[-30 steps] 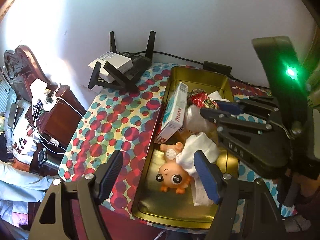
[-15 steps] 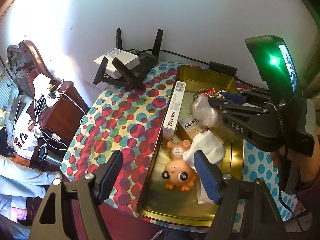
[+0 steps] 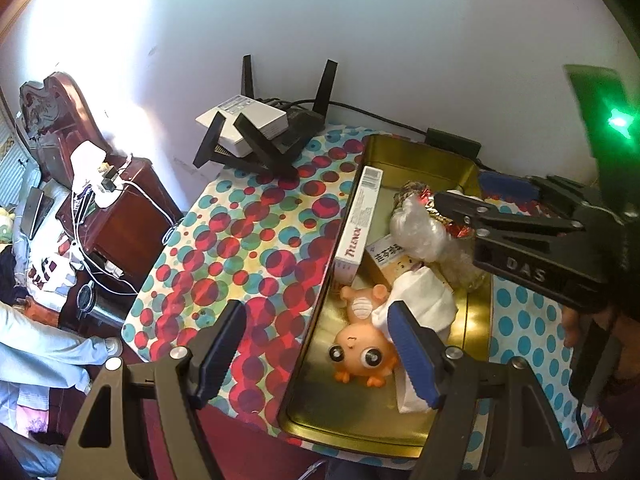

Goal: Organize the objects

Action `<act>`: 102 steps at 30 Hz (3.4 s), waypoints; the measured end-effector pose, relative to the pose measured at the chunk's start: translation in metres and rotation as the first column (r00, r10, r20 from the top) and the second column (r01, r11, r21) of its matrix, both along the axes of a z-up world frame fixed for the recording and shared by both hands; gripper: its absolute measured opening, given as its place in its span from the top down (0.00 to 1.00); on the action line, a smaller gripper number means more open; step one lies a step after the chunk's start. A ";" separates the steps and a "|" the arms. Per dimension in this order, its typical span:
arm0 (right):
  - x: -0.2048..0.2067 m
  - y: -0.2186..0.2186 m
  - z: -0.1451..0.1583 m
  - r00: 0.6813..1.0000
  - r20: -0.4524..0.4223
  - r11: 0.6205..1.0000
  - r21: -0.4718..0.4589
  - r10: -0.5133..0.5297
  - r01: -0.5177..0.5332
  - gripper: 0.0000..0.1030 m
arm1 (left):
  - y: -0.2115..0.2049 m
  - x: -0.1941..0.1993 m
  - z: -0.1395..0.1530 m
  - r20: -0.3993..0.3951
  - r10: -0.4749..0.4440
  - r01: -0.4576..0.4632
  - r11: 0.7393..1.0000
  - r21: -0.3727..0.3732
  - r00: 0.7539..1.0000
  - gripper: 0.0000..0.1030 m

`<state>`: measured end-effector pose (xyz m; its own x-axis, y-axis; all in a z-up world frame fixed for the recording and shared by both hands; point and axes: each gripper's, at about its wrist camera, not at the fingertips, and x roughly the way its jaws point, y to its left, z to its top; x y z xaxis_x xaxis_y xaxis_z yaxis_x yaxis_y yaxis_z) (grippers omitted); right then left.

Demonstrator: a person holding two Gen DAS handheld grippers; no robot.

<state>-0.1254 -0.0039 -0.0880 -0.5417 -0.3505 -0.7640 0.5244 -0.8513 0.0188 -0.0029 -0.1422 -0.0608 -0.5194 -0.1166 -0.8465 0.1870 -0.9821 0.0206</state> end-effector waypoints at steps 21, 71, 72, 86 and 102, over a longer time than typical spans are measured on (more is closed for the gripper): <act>0.070 0.092 0.066 0.923 -0.041 0.915 0.124 -0.382 0.384 0.01 | 0.032 -0.011 0.024 -0.014 0.001 0.000 1.000 0.021 1.000 0.25; 0.074 0.112 0.036 0.939 0.072 0.930 0.179 -0.337 0.320 0.01 | 0.049 -0.007 0.048 -0.057 0.098 -0.095 0.994 0.061 0.993 0.10; 0.075 0.110 0.036 0.941 0.068 0.932 0.182 -0.331 0.315 0.01 | 0.051 -0.007 0.046 -0.052 0.094 -0.091 0.995 0.047 0.994 0.10; 0.093 0.081 0.047 0.966 0.013 0.939 0.241 -0.257 0.246 0.01 | 0.050 0.004 0.042 -0.009 0.092 -0.092 0.995 0.049 0.996 0.10; 0.100 0.076 0.051 0.970 0.016 0.946 0.229 -0.241 0.231 0.01 | 0.051 0.010 0.048 -0.010 0.085 -0.084 0.995 0.056 0.996 0.10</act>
<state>-0.0257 0.0722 -0.0372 -0.5529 -0.0344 -0.8325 0.3112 -0.9354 -0.1680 0.0071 -0.0908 -0.0133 -0.5203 -0.1133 -0.8464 0.2693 -0.9624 -0.0368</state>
